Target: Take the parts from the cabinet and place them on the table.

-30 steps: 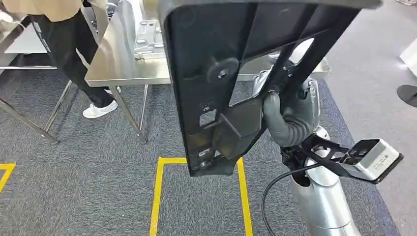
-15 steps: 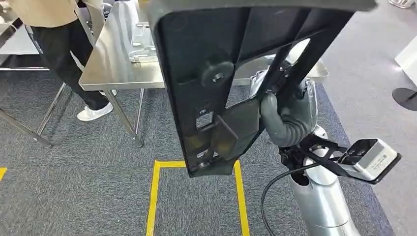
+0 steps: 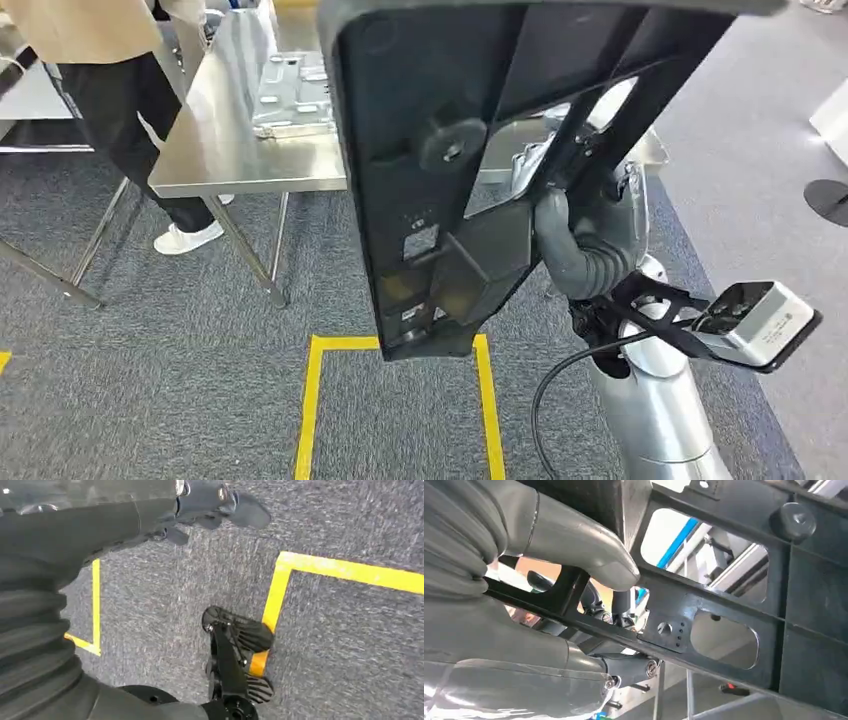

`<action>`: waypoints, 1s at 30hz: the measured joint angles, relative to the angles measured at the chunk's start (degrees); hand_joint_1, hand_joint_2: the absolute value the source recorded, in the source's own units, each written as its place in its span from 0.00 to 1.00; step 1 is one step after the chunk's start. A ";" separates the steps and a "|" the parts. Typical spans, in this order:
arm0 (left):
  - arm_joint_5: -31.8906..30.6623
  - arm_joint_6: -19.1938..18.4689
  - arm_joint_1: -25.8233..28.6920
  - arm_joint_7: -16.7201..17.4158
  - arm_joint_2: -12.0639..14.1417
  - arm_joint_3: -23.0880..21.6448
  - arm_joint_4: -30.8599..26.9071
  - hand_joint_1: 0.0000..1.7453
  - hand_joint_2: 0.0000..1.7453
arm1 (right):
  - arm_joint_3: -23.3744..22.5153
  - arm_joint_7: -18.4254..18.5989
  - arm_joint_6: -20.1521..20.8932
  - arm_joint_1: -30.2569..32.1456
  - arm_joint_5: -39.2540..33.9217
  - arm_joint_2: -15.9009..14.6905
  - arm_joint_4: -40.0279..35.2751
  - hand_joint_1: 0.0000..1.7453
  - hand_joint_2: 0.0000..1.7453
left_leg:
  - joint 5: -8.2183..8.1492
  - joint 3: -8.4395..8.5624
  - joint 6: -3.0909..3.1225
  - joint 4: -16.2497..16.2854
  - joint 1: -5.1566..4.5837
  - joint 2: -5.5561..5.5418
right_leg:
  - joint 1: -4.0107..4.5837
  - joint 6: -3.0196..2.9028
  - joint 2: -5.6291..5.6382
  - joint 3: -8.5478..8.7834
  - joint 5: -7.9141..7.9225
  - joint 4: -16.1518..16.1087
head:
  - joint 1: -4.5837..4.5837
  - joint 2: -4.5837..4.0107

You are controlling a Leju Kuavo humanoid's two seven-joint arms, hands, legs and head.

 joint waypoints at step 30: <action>-0.09 0.13 0.29 -0.26 -0.13 0.59 -0.02 0.00 1.00 | -0.48 0.39 0.24 0.84 -0.76 0.15 0.15 1.00 1.00 | -0.08 1.40 0.42 0.90 -0.41 0.02 | 0.28 -0.27 -0.28 -1.05 0.67 0.31 | -0.24 0.00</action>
